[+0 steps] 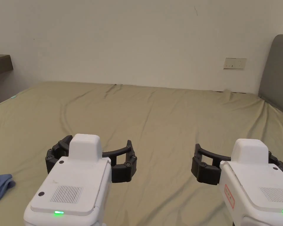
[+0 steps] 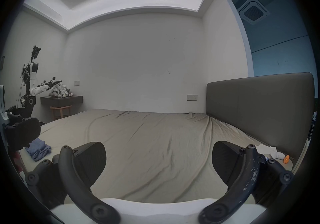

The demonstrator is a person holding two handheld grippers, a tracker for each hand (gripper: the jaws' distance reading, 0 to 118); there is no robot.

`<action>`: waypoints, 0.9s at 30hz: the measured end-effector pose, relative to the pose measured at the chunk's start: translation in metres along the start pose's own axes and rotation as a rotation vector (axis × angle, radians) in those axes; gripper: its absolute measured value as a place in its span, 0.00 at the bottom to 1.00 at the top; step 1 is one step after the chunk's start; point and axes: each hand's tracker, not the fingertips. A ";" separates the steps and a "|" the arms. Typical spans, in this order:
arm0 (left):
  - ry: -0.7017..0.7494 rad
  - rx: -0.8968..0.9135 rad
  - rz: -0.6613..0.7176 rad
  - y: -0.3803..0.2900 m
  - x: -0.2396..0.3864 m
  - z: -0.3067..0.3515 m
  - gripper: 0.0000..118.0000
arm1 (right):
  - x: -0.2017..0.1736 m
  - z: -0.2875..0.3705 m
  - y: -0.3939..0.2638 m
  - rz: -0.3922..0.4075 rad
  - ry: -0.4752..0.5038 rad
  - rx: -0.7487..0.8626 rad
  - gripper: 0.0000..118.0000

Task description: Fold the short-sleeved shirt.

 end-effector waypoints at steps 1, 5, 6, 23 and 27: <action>0.003 -0.002 0.002 0.000 0.000 0.000 1.00 | 0.001 0.000 -0.001 -0.003 -0.001 -0.001 1.00; 0.001 0.010 -0.009 0.001 0.002 0.001 1.00 | 0.002 -0.002 -0.002 -0.012 -0.007 -0.007 1.00; 0.002 0.012 -0.013 0.001 0.003 0.001 1.00 | 0.002 -0.003 -0.003 -0.010 -0.011 -0.007 1.00; 0.004 0.010 -0.011 0.000 0.001 0.000 1.00 | -0.001 -0.007 -0.007 0.023 -0.024 -0.017 1.00; 0.004 0.002 -0.013 -0.002 0.001 -0.001 1.00 | -0.002 -0.009 -0.008 0.032 -0.033 -0.024 1.00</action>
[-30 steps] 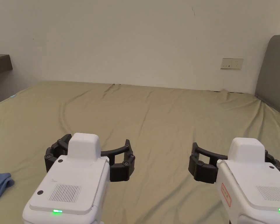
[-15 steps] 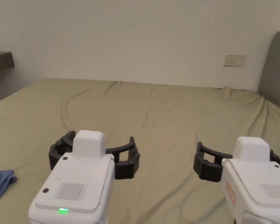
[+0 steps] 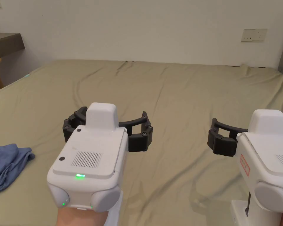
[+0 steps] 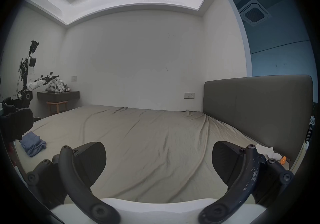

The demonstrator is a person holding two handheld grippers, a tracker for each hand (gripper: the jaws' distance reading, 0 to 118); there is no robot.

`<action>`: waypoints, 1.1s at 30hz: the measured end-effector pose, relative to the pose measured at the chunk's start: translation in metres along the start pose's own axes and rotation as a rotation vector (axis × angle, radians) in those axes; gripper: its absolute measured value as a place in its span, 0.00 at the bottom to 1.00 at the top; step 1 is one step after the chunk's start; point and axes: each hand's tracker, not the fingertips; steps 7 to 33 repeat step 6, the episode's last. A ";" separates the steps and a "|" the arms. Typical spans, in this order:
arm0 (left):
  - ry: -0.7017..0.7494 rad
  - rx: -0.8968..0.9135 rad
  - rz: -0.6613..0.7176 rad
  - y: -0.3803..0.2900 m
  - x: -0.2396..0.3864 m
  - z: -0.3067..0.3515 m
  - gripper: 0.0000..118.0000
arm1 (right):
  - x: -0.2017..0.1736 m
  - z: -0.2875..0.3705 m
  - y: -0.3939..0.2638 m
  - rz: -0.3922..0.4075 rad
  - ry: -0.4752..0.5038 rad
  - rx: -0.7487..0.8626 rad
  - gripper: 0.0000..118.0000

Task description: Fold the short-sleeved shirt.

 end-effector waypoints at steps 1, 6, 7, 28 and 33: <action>0.001 -0.001 0.000 0.000 0.000 0.000 1.00 | 0.000 0.000 -0.001 0.001 -0.003 0.000 1.00; -0.004 -0.003 -0.005 -0.002 0.002 0.000 1.00 | 0.001 -0.003 -0.002 -0.009 -0.013 -0.010 1.00; -0.004 -0.003 -0.005 -0.002 0.002 0.000 1.00 | 0.001 -0.003 -0.002 -0.009 -0.013 -0.010 1.00; -0.004 -0.003 -0.005 -0.002 0.002 0.000 1.00 | 0.001 -0.003 -0.002 -0.009 -0.013 -0.010 1.00; -0.004 -0.003 -0.005 -0.002 0.002 0.000 1.00 | 0.001 -0.003 -0.002 -0.009 -0.013 -0.010 1.00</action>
